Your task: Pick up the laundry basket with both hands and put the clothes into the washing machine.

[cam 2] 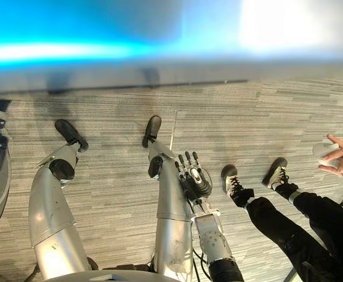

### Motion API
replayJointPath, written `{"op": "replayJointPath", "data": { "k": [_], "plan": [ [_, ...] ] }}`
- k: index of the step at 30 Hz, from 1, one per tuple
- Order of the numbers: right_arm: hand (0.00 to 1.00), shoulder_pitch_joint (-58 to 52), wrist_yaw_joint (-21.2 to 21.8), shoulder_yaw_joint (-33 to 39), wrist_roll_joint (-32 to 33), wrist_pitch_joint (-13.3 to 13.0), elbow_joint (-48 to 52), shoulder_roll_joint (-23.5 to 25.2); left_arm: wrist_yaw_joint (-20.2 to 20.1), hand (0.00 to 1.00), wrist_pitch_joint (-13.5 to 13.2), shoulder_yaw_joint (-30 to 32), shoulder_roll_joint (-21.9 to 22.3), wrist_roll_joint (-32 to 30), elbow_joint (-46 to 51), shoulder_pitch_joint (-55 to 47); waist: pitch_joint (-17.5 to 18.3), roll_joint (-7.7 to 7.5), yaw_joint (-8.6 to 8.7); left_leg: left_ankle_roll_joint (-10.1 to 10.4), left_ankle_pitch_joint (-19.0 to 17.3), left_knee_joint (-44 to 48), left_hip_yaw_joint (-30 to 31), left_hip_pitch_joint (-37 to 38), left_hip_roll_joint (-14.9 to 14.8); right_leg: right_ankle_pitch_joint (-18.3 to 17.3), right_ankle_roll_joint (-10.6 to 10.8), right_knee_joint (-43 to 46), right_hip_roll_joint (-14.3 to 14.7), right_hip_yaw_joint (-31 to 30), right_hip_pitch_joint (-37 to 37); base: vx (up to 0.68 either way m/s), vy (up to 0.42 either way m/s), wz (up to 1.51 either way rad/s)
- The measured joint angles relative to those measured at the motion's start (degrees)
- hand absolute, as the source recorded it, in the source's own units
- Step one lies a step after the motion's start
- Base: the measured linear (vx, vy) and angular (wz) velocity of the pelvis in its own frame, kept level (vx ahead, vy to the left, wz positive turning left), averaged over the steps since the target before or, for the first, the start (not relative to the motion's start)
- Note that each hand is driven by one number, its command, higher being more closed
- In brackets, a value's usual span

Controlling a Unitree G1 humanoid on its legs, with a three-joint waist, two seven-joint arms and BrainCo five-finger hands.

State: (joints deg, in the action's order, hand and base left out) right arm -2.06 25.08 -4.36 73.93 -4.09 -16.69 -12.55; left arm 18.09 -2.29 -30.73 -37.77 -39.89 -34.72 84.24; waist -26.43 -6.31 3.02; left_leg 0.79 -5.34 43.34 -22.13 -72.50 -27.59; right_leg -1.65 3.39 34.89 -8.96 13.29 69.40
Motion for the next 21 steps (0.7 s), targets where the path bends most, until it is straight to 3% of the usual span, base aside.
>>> {"op": "replayJointPath", "data": {
  "k": [1,4,6,9,10,12,14,16,21],
  "plan": [
    [0.0,-0.5,0.1,0.0,0.2,-0.2,0.0,-0.7,-0.9,0.0,-0.3,-2.2,-1.8,-3.8,0.3,-1.2,-0.4,0.08,-0.03,-0.2,-0.1,0.0,-0.3,0.6,0.0,0.0,0.0,0.0,0.0,-0.1,-0.4,0.0,0.0,0.0],
    [0.0,-3.3,-0.1,-0.2,0.4,-0.8,-1.4,-2.7,-2.1,0.0,-2.3,-5.9,-2.1,-6.8,0.3,-4.1,-0.7,0.58,-0.45,-0.3,-0.4,0.3,-0.5,0.9,-0.3,0.0,0.0,0.0,0.2,-0.2,-0.6,0.01,0.014,-0.04],
    [0.0,-4.7,-0.1,-0.9,1.2,-1.1,-4.2,-2.8,-1.9,0.0,-2.3,-5.2,-2.2,-8.2,0.3,-4.4,-0.8,0.64,-0.47,-0.2,-0.5,0.4,-0.5,0.9,-0.6,-0.1,-0.1,0.2,0.2,-0.3,-0.7,0.0,0.018,-0.07],
    [0.0,-4.7,-0.3,-1.2,2.4,-2.7,-4.6,-2.0,-1.3,0.0,0.3,-2.2,-0.9,-10.4,-0.3,-4.8,-1.1,1.12,-0.62,-0.2,-0.5,0.3,-0.6,1.1,-0.9,-0.1,-0.2,0.4,0.3,-0.3,-0.7,0.0,0.005,-0.02],
    [0.0,-4.7,-0.4,-1.5,2.3,-3.3,-4.6,-1.8,-1.2,0.0,1.9,2.4,1.8,-9.5,-1.8,-5.0,-1.1,1.12,-0.62,0.0,-0.4,-0.1,-0.6,1.1,-0.8,-0.2,-0.3,0.4,0.3,-0.2,-0.7,-0.01,0.009,0.05],
    [0.0,-4.7,-0.8,-1.8,2.3,-4.3,-4.6,-1.1,-1.1,0.0,4.8,10.5,6.2,-4.8,-3.1,-4.9,-1.1,1.11,-0.48,0.1,-0.1,-0.5,-0.6,1.3,-0.7,-0.2,-0.4,0.4,0.3,0.0,-0.7,-0.01,0.007,0.04],
    [0.0,-4.4,-1.7,-2.1,2.3,-4.6,-4.3,-0.6,-1.4,0.0,5.5,17.5,7.5,6.8,-3.5,-4.4,-1.1,1.08,0.05,-0.2,0.6,-0.9,-0.6,1.5,-0.8,-0.3,-0.5,0.7,0.4,0.1,-0.7,0.0,0.0,0.0],
    [0.0,-4.4,-2.1,-2.1,2.3,-4.7,-4.1,0.3,-1.4,0.0,4.9,21.4,7.6,16.1,-4.5,-4.2,-1.1,1.08,0.36,-0.1,0.9,-1.2,-0.4,1.5,-0.9,-0.2,-0.6,0.7,0.6,0.2,-0.7,0.0,0.0,0.0],
    [0.0,-4.4,-3.1,-2.0,2.1,-4.9,-4.0,0.6,-0.8,0.0,3.5,32.1,10.1,29.2,-4.8,-8.7,-1.2,1.14,0.01,0.2,1.4,-1.8,0.2,1.5,-1.0,-0.4,-1.0,0.6,0.9,1.0,-1.0,0.0,0.0,0.02]
  ]
}}
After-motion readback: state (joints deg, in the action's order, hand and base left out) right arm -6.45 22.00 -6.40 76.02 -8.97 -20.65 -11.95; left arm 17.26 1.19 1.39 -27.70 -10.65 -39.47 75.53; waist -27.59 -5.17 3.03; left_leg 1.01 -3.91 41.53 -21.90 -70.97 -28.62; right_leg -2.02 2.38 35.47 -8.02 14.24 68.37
